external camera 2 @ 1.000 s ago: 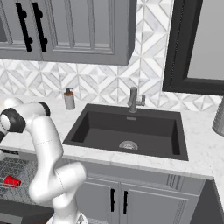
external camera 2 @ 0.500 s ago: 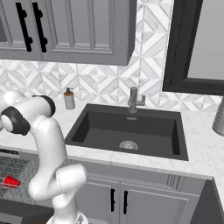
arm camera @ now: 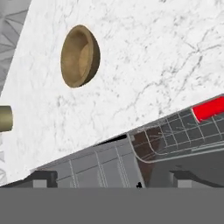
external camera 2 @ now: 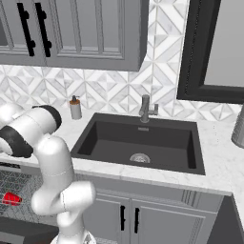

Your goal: Pick up the cup and bowl from the counter, place them in the dishwasher, and close the dishwasher door.

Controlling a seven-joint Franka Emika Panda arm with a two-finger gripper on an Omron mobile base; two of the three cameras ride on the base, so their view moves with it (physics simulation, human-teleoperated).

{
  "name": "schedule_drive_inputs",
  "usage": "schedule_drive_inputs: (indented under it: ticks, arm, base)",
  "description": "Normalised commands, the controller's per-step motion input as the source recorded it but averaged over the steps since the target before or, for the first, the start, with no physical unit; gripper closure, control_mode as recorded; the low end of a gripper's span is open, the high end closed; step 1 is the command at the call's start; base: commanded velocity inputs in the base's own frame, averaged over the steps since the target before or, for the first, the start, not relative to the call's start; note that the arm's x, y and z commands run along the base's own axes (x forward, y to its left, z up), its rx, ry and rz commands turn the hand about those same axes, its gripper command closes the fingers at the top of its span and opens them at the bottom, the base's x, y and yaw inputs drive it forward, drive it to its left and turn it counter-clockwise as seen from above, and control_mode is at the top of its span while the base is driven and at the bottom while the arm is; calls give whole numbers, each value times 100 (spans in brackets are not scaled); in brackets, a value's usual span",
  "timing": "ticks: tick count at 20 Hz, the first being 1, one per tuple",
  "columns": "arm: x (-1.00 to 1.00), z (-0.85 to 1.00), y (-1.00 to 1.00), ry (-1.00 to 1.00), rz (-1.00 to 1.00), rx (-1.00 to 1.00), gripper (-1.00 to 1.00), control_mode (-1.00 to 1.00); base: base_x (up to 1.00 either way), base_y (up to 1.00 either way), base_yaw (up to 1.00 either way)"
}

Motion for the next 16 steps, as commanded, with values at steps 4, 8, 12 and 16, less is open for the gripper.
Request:
schedule_drive_inputs:
  ticks: [4,8,12,16]
  arm:
    - [51,97,2,28,6,-12,-100,-100]
    - [28,78,1,26,-2,-36,-100,-100]
    - [73,71,2,23,-6,-28,-100,-100]
    - [56,100,23,24,0,-27,-100,-100]
  base:
    - [0,0,0]
    - [0,0,0]
    - [0,0,0]
    - [0,0,0]
